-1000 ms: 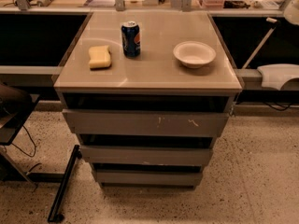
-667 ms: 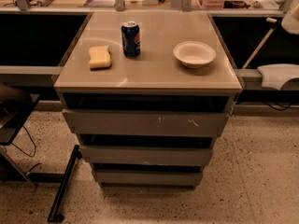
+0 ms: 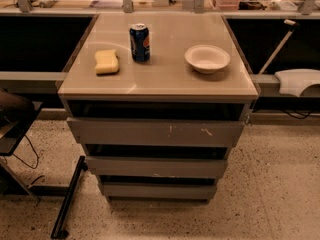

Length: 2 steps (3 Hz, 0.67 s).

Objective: Open middle drawer

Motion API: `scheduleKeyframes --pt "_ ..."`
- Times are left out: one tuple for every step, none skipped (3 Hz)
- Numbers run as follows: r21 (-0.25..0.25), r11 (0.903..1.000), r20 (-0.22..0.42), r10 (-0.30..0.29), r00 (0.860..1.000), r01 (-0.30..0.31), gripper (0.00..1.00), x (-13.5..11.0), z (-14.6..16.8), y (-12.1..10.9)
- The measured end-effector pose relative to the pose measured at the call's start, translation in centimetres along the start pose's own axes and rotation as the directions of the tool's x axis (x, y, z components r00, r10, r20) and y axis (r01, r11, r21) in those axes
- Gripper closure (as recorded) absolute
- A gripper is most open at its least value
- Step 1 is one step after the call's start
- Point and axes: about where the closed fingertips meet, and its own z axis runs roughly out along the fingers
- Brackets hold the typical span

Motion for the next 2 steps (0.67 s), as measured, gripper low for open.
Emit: scheduleKeyframes --pt "0.026 0.9996 0.024 -0.008 1.000 0.008 0.00 -0.11 -0.81 1.83" --pt "0.026 0.9996 0.024 -0.008 1.000 0.008 0.00 -0.11 -0.81 1.84"
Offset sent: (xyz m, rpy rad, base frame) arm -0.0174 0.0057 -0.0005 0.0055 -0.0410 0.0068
